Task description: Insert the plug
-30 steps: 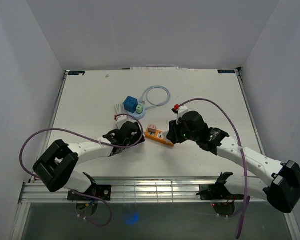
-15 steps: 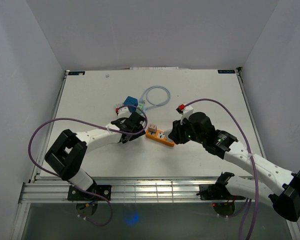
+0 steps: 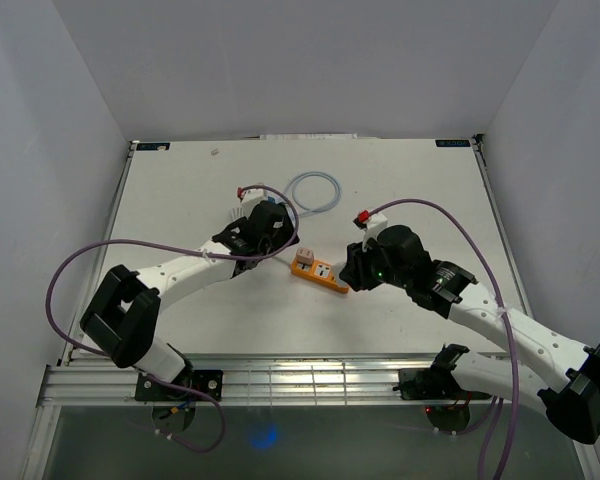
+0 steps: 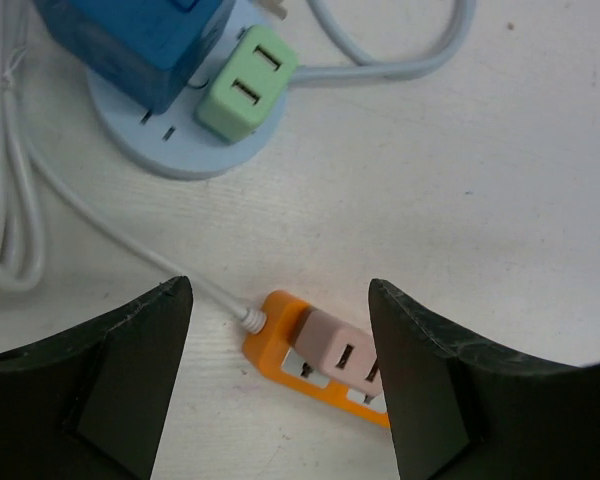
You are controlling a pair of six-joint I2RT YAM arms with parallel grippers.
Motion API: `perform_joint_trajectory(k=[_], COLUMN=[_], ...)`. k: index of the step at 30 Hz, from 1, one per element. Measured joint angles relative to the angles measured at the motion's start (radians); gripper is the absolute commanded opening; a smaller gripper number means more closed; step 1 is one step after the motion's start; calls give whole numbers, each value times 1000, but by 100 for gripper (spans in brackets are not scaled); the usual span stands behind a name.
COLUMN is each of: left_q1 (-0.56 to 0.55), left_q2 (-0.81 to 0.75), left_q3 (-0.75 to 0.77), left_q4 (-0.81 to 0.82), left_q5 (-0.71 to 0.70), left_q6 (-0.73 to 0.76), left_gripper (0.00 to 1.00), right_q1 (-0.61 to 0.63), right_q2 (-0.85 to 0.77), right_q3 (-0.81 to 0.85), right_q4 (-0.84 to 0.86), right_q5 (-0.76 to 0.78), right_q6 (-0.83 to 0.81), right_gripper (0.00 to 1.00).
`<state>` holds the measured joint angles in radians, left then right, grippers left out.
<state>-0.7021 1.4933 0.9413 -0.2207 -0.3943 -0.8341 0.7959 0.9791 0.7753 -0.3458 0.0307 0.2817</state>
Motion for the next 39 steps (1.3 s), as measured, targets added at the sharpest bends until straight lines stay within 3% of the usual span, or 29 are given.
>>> perform_joint_trajectory(k=[8,18,39], left_q1=[15,26,47], left_q2=[151,337,341], left_q3=[129,159,6], left_q4=[125,206,418], left_q5=[101,224,220], left_q6=[95,121,122], left_gripper=[81,79,79], right_q1=[0,0,-16], right_q2=[3,55,209], right_q3=[-2,-156,-168], right_q4=[-1,78,143], right_q5=[-21,-56,20], right_q6=[30,94,104], right_gripper=[8,8,8])
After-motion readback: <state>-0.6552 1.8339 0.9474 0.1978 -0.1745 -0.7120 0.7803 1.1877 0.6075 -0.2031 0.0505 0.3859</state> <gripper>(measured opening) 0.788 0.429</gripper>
